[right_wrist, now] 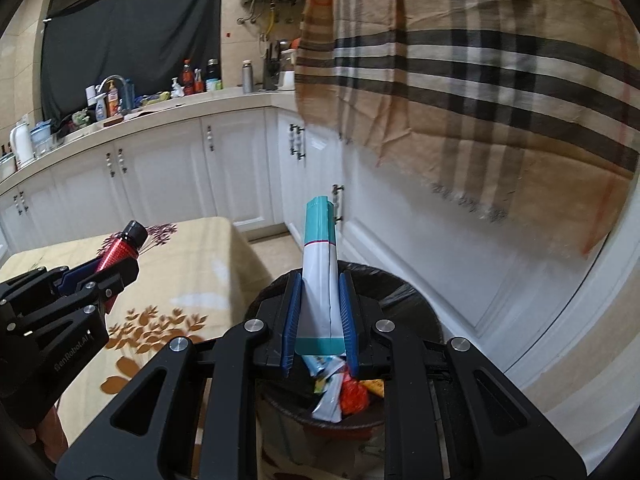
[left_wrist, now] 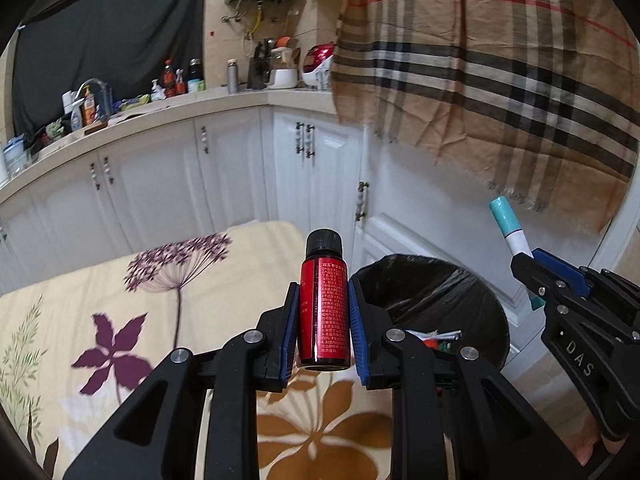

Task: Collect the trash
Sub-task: 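Carry the marker and red can over the bin and open both tools to drop them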

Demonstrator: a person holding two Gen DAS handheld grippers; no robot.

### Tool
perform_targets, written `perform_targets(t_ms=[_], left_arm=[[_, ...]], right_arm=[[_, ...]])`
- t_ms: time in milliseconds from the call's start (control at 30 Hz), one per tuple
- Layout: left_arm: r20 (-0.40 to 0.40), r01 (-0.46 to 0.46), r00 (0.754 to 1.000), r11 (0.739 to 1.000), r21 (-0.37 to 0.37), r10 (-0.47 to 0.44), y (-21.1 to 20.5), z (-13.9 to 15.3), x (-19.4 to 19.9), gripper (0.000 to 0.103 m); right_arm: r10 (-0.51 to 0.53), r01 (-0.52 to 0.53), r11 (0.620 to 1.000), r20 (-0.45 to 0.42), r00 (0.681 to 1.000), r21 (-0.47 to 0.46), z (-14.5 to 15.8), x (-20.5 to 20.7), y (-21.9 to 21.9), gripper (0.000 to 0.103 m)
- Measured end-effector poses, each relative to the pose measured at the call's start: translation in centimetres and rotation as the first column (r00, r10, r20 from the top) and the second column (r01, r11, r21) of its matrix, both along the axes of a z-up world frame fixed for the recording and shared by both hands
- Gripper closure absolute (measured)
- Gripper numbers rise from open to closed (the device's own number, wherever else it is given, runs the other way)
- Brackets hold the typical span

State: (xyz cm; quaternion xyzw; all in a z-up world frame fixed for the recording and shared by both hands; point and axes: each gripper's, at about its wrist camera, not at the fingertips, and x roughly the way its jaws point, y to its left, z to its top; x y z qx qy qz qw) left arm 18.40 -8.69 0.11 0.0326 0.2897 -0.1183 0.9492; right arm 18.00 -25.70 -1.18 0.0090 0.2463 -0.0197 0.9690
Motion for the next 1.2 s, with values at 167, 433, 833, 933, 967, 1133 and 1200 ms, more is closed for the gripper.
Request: perform_targets(t_ms=[167,433,833,933,967,1133,1200], left_arm=[[0.013,0.024,1.000,1.000,0.003,-0.024,-1.8,0.0,1.2,0.079],[0.005,0.049,0.999,0.999,0.015,-0.049,-4.5,-0.8,3.1,0.079],[-0.012,0.068,0.998,0.997,0.039,-0.067,-7.2,-2.5,5.6,0.079],[-0.024,0.069,0.997,0.997,0.044,-0.068,-7.7,-3.0,6.2,0.079],[-0.028,0.071,0.997,0.997,0.044,-0.070,-7.8,-3.1,6.3,0.079],[-0.042,0.077,0.996,0.995,0.058,-0.075,-8.5,-3.7,7.1,0.074],[-0.046,0.072,0.997,0.995,0.063,-0.069,-8.6,-4.0,7.3,0.067]], right_arm=[[-0.023,0.023,1.000,0.005,1.000,-0.001,-0.2,0.9,-1.2,0.084],[-0.052,0.052,0.999,0.012,0.999,-0.008,-0.6,2.2,-2.8,0.084],[-0.080,0.080,0.997,-0.008,0.997,-0.007,-2.5,3.9,-4.3,0.084],[-0.084,0.084,0.996,-0.014,0.996,-0.008,-3.0,4.4,-4.6,0.084],[-0.086,0.086,0.996,-0.017,0.996,-0.008,-3.1,4.6,-4.6,0.084],[-0.098,0.098,0.995,-0.027,0.995,-0.008,-4.1,5.6,-5.0,0.077],[-0.106,0.106,0.994,-0.029,0.994,-0.006,-4.4,6.0,-5.2,0.070]])
